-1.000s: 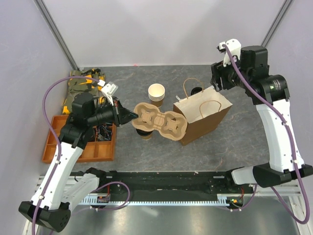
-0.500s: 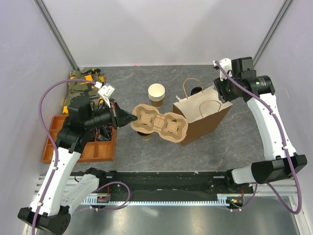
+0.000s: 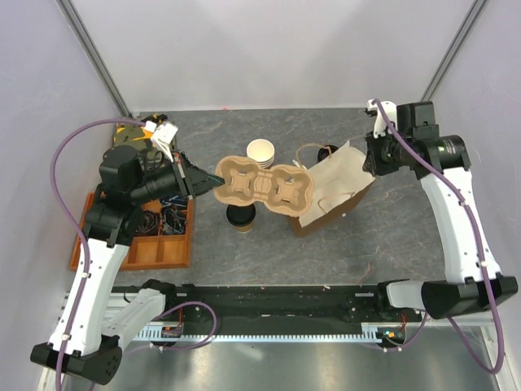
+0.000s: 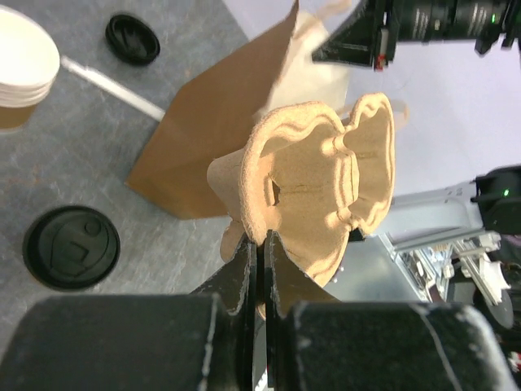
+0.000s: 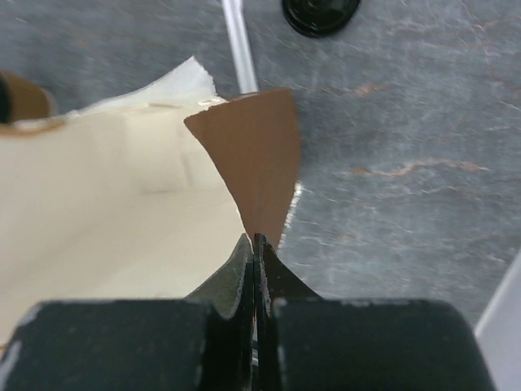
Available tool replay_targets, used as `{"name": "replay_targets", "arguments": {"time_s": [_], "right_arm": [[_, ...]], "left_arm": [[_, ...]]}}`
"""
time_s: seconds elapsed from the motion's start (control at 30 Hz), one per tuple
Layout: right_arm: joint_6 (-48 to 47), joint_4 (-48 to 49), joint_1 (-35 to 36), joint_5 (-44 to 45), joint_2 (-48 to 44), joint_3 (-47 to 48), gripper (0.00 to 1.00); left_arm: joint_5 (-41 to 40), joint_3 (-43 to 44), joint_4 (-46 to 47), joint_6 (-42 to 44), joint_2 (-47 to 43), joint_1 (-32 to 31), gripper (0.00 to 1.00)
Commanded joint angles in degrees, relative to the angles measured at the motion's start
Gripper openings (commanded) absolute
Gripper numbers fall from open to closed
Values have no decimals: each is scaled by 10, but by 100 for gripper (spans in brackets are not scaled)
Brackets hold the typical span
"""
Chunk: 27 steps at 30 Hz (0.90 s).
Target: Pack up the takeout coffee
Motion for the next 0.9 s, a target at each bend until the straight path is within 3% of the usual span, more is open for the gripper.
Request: {"name": "replay_targets", "arguments": {"time_s": [0.0, 0.2, 0.47, 0.87], "right_arm": [[97, 6, -1, -76, -63, 19, 0], [211, 25, -1, -96, -116, -51, 0], [330, 12, 0, -78, -172, -125, 0], [396, 4, 0, 0, -187, -120, 0]], "left_arm": [[-40, 62, -10, -15, -2, 4, 2], [-98, 99, -47, 5, -5, 3, 2], [-113, 112, -93, 21, -15, 4, 2], [-23, 106, -114, 23, -26, 4, 2]]}}
